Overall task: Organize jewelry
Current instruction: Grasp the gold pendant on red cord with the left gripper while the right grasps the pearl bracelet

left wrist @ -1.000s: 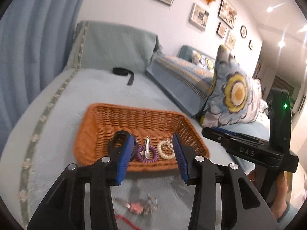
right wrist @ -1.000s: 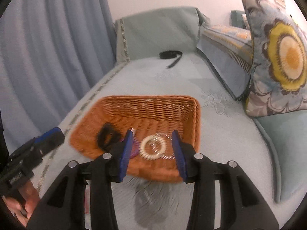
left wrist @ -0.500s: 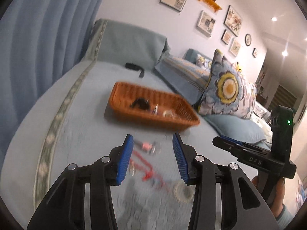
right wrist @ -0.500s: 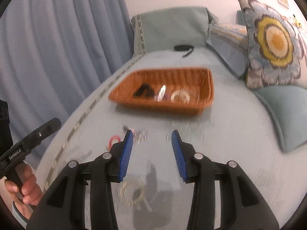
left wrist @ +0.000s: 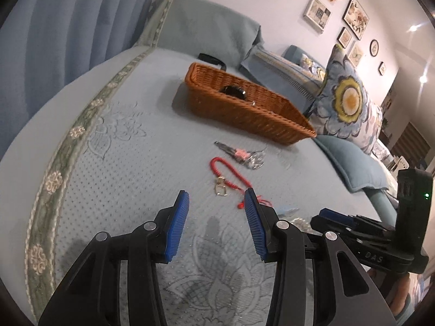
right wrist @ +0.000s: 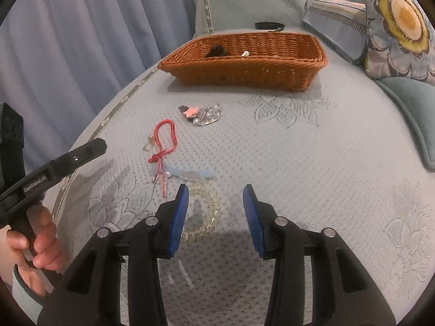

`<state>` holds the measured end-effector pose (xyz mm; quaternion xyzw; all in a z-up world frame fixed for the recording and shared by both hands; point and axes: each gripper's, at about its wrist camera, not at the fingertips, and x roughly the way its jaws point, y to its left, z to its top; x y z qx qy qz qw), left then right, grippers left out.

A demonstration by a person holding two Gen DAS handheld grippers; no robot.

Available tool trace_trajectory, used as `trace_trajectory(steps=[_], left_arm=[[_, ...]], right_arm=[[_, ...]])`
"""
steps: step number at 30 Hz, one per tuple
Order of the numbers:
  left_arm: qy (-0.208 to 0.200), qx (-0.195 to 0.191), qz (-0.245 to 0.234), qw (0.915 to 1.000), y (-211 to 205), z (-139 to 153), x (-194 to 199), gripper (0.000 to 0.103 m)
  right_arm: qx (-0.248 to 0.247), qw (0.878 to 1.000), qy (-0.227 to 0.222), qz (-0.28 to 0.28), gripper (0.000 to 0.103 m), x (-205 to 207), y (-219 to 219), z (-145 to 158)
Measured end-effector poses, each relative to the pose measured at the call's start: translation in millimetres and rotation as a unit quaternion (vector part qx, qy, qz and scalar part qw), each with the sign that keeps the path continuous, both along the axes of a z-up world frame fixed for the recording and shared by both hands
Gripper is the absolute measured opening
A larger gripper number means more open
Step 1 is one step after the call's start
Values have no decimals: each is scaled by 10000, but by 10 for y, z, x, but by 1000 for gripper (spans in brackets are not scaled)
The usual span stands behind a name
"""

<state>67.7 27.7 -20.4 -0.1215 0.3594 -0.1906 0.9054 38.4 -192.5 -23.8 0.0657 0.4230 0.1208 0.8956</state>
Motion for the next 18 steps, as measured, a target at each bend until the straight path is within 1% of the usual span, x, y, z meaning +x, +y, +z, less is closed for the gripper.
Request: trace_trajectory(steps=[3,7,10,11,12,14,18], left_arm=[[48,3,5,10000,-3,-33,15,41],[107,48,3,9999,-28,-86,27,41],[140,133,-29,9998,-77,-114,38,40],[154,178,-41,9997,-104,-118,43,39],[167,240,-59,9996,-130,-124,58,39],[187,333,-98,9992,-178,-135,95,39],[275,621,-222,9974,-297,-153,263,38]], right_arm=[[-128,9999,33,108,38,-31,79,-48],[-443,9988,59,189,36,-41,207,-107],[-734,9972,44,134,24,-17,270,-140],[-886,9960,15,94,16,-11,284,-144],[-980,9952,-9,59,14,7,297,-156],[-1094,9939,-25,-120,14,41,233,-159],[-1068,9935,-6,-390,14,123,40,-168]])
